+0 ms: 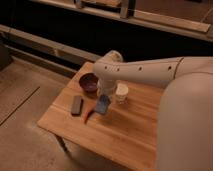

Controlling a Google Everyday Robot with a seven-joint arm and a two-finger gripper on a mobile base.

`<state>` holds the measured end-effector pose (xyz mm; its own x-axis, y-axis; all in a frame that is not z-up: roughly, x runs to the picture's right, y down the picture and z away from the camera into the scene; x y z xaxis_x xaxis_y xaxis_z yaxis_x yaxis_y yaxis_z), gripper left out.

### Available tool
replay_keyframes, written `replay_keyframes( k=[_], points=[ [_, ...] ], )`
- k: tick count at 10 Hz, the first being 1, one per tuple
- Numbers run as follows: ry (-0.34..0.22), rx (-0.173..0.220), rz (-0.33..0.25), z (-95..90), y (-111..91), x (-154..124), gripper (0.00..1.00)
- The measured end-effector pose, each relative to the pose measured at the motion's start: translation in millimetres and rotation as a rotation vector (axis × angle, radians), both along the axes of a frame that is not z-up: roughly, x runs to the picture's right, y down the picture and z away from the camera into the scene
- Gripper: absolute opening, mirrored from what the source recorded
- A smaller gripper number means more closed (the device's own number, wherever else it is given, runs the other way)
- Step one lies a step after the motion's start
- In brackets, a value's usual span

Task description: Place the white sponge in the ceramic cup

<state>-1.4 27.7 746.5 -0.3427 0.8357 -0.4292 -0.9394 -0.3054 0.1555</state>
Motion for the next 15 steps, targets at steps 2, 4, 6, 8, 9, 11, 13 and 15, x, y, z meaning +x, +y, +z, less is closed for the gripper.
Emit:
replay_keyframes(
  k=[2, 4, 6, 8, 9, 11, 13, 15],
  points=[
    [0.029, 0.065, -0.033, -29.8, -15.7, -1.2, 0.0],
    [0.07, 0.096, -0.024, -55.3, -31.6, 12.1, 0.0],
    [0.101, 0.11, 0.03, -72.5, -48.0, 34.0, 0.0],
    [0.102, 0.107, 0.031, -72.3, -47.2, 34.4, 0.0],
    [0.1, 0.108, 0.03, -72.3, -47.4, 33.3, 0.0],
    [0.103, 0.106, 0.036, -71.6, -47.7, 35.6, 0.0],
    [0.128, 0.118, 0.083, -70.1, -65.2, 51.6, 0.0],
    [0.18, 0.145, 0.168, -70.9, -92.8, 88.4, 0.0]
  ],
)
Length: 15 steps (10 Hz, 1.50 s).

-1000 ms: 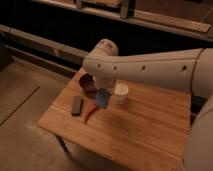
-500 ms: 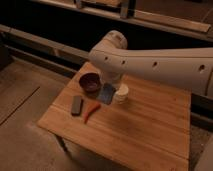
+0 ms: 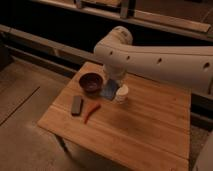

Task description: Place the white sponge in the ceramic cup

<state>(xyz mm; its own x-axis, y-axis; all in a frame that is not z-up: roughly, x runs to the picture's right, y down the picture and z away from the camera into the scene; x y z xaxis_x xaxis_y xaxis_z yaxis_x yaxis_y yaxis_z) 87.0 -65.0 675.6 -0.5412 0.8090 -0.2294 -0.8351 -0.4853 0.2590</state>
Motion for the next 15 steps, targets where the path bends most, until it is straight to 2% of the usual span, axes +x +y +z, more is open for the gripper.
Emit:
replay_keyframes(
  k=[1, 3, 7, 9, 12, 15],
  points=[
    [-0.007, 0.011, 0.009, -1.9, -7.0, -3.1, 0.0],
    [-0.007, 0.011, 0.009, -0.9, -7.2, -3.6, 0.0],
    [0.075, 0.013, 0.094, 30.6, -29.1, 68.4, 0.0],
    [0.088, 0.007, 0.113, 43.1, -36.3, 83.1, 0.0],
    [0.093, -0.014, 0.116, 61.5, -38.1, 90.3, 0.0],
    [0.083, -0.059, 0.1, 85.9, -29.6, 76.2, 0.0]
  ],
)
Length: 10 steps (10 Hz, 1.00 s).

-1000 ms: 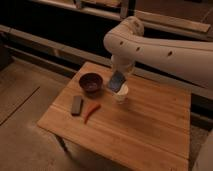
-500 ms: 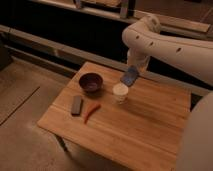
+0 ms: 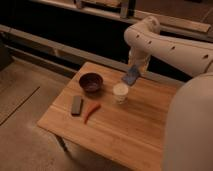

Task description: Place the white sponge in the ceramic cup

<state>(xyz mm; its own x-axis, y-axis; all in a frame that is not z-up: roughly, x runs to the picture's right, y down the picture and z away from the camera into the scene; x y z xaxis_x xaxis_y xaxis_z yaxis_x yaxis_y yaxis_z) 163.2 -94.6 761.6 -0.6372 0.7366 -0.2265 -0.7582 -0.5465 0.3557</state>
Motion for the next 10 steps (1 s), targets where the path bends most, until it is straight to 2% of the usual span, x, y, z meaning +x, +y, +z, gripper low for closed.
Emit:
replay_keyframes(
  k=[3, 10],
  points=[
    [-0.012, -0.023, -0.012, 14.5, 2.6, -11.2, 0.0],
    [-0.031, -0.057, -0.038, 30.7, 9.6, -28.1, 0.0]
  ],
)
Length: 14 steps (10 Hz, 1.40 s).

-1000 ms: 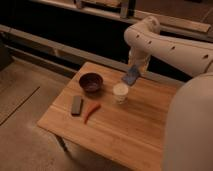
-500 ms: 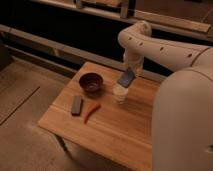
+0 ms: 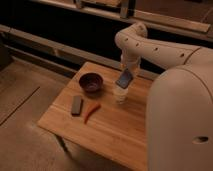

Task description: Place the white sponge in the ceramic cup

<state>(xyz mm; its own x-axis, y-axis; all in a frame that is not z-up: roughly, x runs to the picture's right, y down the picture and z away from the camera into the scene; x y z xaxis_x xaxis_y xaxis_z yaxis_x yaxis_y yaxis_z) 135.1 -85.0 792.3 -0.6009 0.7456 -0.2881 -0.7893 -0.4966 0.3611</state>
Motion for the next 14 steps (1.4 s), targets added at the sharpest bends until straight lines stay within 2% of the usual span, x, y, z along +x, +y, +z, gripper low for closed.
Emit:
replay_keyframes(
  k=[4, 8, 14],
  points=[
    [-0.016, -0.014, -0.012, 6.6, 5.9, -9.4, 0.0],
    [0.005, -0.035, -0.017, 8.3, 12.6, -0.7, 0.0],
    [0.015, -0.055, -0.028, 13.3, 18.4, -1.7, 0.0]
  ],
)
